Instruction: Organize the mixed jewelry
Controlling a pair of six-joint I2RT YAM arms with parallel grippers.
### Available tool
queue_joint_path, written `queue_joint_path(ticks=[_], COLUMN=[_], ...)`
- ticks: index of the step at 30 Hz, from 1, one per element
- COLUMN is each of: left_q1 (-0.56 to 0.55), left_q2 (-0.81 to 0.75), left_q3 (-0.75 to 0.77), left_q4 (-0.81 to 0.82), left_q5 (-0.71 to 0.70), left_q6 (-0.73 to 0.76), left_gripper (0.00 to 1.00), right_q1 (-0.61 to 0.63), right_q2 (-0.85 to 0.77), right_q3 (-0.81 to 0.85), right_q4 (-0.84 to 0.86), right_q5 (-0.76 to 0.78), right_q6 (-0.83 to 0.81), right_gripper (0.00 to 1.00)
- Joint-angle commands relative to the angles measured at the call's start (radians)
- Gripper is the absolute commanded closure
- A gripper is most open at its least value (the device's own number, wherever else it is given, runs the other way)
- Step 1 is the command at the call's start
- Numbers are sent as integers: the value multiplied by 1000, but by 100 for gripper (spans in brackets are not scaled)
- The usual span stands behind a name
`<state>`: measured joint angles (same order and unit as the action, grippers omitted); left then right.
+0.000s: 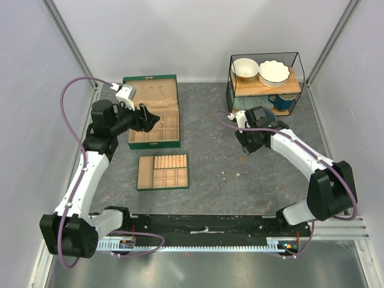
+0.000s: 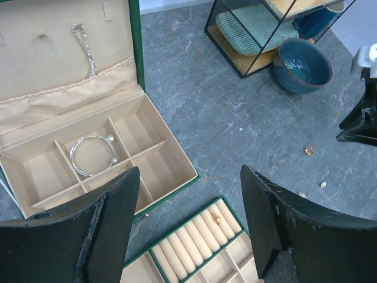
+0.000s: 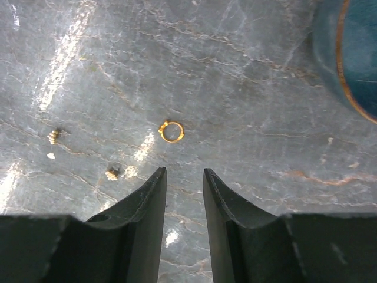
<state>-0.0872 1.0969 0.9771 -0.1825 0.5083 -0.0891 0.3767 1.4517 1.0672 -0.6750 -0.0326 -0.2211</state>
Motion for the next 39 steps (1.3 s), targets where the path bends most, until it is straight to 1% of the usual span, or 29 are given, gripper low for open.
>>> queue_joint_path(ticks=[1,7,15,21,39], left_q1=[1,3,1,1,1], left_q2=[-14,-26,-25,-19,-15], left_q3=[32,18,9,8,0], left_q4=[14,15,25,32,34], left_q5=[15,-19,-31,-30,-44], left_q6=[25,14,12,8,11], left_gripper=[24,24,24,24,24], right_q1=[5,5,5,5,5], right_q2=[57,121,139,170,246], right_q3=[-4,-3,-9,-9,7], right_q4=[11,34,41,55,71], right_q5=[-38,-53,-50,-67,-104], right_q6=[45,97,108,120,141], right_gripper=[62,62,62,67,67])
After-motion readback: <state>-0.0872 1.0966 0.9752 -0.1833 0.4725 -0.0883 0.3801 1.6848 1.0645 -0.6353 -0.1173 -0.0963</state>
